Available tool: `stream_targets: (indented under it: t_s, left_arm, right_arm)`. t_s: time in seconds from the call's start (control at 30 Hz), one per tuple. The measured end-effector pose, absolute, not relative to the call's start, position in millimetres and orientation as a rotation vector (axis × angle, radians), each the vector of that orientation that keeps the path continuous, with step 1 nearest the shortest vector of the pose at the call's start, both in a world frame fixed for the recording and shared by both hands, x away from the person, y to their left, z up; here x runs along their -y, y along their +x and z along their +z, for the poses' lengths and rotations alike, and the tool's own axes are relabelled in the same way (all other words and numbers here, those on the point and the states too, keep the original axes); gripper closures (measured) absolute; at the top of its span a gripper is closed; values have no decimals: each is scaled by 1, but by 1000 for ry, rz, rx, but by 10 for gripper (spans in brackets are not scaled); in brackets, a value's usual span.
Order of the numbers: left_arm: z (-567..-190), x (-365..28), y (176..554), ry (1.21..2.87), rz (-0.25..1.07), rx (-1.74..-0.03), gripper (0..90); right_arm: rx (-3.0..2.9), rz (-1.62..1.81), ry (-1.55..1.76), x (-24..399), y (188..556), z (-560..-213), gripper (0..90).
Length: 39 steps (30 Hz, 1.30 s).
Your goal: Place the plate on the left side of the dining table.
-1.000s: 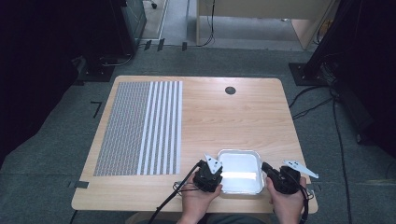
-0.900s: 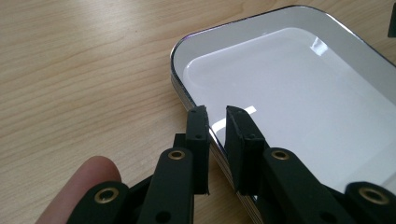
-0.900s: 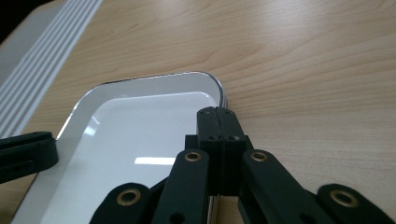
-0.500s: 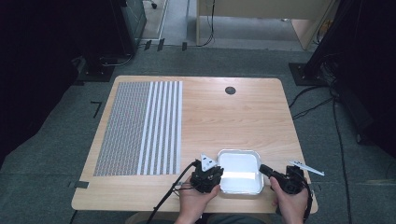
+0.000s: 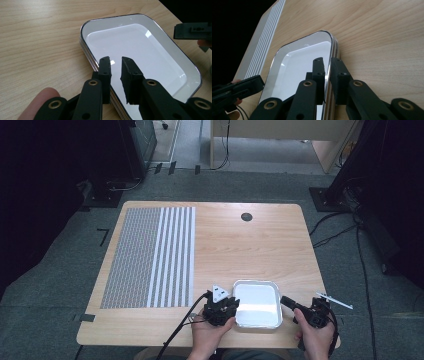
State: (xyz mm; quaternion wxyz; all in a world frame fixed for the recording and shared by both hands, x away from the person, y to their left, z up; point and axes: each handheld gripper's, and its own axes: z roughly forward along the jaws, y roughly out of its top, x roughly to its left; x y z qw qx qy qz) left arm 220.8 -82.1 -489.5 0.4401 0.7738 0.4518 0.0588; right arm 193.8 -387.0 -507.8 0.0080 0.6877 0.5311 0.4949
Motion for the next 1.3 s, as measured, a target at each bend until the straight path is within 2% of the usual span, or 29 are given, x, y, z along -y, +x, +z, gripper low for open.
stream_targets:
  t_s: [0.3,0.67,0.9,1.03,1.3]
  left_arm:
    - [-490,83,221,1912,154,-1133,769]
    - [-494,87,223,1912,84,-1132,767]
    - [-484,80,222,1855,116,-1111,718]
    - [-480,71,226,1826,137,-1155,704]
    - [-490,72,231,1830,28,-1198,690]
  right_arm:
    - [-1679,1598,2182,388,195,-512,822]
    - [-1650,1692,2212,392,195,-512,828]
    - [-1657,1702,2206,394,193,-512,826]
    - [-1663,1674,2197,393,194,-512,813]
    - [-1679,1645,2215,392,196,-516,805]
